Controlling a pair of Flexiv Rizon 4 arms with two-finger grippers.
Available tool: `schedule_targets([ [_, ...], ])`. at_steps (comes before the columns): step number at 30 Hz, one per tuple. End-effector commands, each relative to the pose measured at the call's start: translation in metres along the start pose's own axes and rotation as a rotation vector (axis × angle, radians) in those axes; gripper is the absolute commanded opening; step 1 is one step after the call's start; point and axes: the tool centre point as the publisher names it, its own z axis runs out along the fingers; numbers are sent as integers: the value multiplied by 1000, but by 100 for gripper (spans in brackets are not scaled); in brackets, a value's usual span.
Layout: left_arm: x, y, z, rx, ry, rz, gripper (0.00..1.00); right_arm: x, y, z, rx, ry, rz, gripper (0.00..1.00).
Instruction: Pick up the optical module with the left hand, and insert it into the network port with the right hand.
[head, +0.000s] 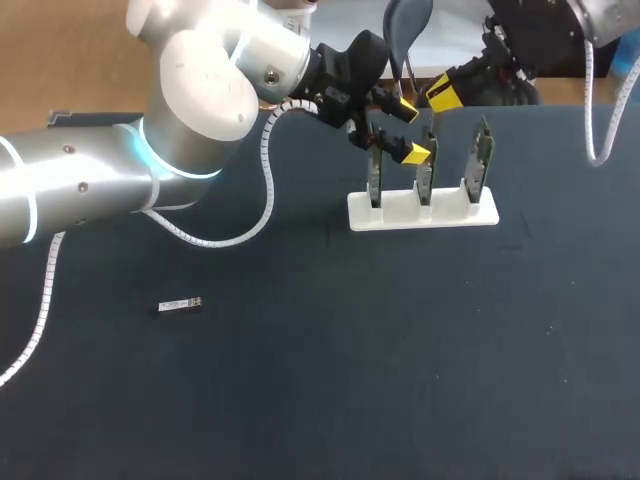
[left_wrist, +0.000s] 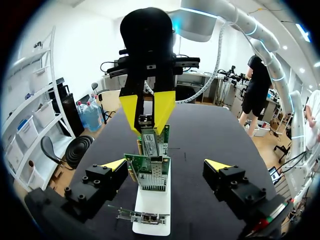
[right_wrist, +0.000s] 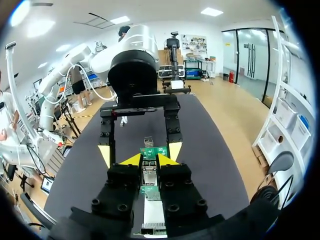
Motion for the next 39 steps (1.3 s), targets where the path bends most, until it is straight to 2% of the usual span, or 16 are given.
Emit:
schedule_targets([
  [1, -2, 2, 1, 3, 7, -2, 100, -1, -1, 2, 0, 9, 2, 0],
  [18, -2, 2, 1, 3, 7, -2, 100, 6, 1, 7, -1, 42, 3, 0],
  [39, -2, 2, 1, 3, 7, -2, 100, -6, 6, 3, 17, 16, -45, 0],
])
